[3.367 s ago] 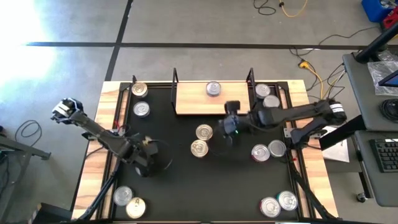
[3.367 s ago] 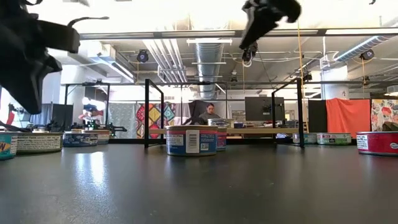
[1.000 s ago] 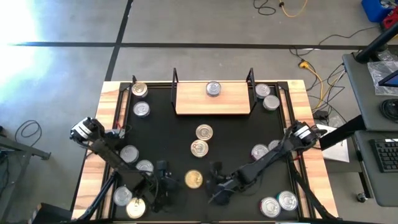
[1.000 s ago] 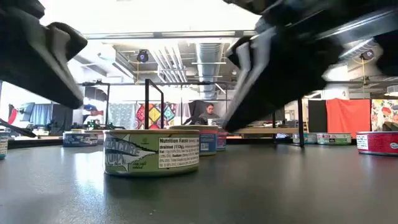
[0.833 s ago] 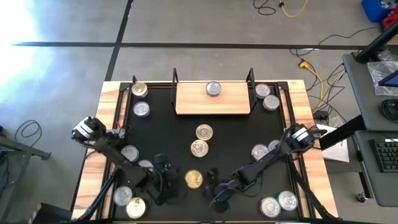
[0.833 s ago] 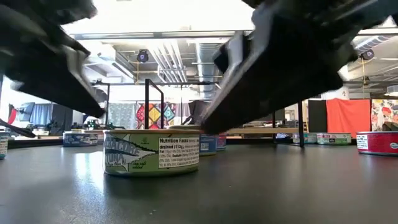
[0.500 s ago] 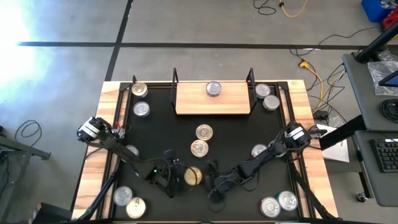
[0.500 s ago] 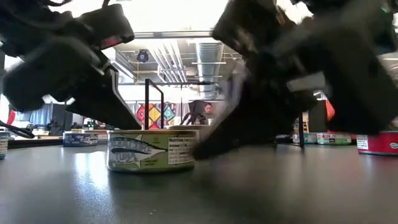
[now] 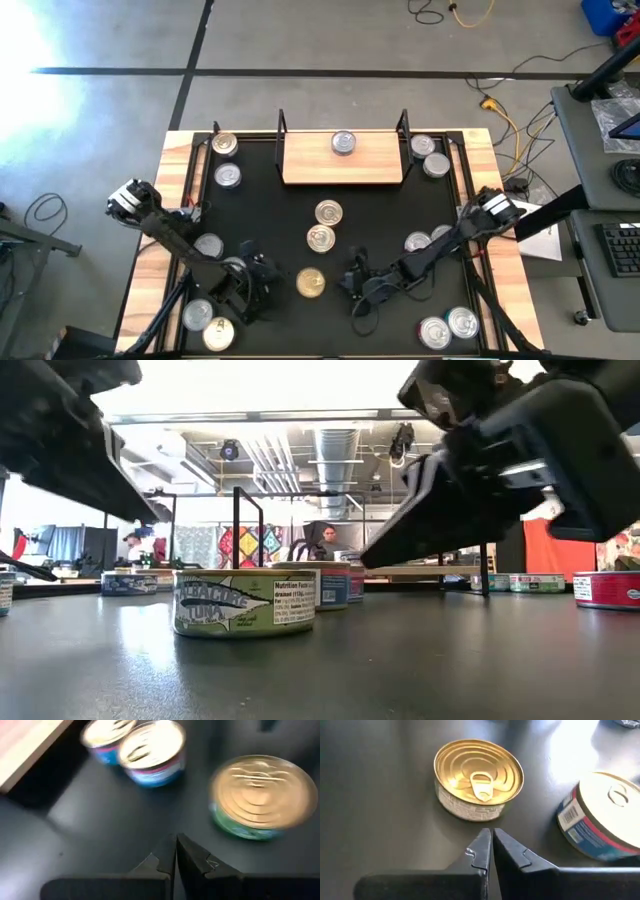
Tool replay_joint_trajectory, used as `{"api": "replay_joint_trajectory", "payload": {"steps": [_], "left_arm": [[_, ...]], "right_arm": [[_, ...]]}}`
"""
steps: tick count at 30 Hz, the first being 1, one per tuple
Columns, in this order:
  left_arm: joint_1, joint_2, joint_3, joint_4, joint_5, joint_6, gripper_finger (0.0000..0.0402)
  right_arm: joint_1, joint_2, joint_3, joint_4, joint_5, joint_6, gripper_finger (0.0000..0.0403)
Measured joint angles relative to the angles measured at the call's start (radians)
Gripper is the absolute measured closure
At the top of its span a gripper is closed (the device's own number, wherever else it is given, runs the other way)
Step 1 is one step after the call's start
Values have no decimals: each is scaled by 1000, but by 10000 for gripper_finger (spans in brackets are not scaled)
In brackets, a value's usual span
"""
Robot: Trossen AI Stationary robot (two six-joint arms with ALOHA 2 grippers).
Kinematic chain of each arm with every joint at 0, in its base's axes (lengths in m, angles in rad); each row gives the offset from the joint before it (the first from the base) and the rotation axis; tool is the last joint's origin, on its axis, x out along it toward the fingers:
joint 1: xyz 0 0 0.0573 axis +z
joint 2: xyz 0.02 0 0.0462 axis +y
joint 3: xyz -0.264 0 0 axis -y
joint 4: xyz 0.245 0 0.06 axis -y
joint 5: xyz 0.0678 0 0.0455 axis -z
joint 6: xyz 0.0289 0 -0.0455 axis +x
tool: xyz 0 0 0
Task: Stack canned seafood by type on shelf
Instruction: Stack the green tuna can on top of the other green tuna can on the shelf
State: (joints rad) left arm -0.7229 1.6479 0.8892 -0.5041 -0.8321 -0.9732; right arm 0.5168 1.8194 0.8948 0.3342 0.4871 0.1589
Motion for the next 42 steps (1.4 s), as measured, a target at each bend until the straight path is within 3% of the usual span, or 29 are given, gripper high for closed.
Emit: {"api": "replay_joint_trajectory", "payload": {"steps": [4,9,12,18,25,28,35,42], "left_arm": [[48,29,-89,159,14,-24,402],[70,93,-174,533,105,169,402],[70,106,-173,574,129,238,402],[44,85,-149,435,190,218,380],[-5,80,-121,409,222,208,273],[-7,100,-115,440,195,246,214],[28,176,-115,549,155,379,95],[45,208,-115,654,167,465,35]], "right_arm": [[5,10,-15,160,-57,-27,390],[3,56,-15,173,-188,42,373],[8,81,8,147,-198,84,328],[27,110,122,1,-139,102,196],[66,127,230,-217,31,214,52],[70,127,264,-253,35,292,14],[66,151,292,-281,83,368,8],[63,196,306,-275,52,391,7]]}}
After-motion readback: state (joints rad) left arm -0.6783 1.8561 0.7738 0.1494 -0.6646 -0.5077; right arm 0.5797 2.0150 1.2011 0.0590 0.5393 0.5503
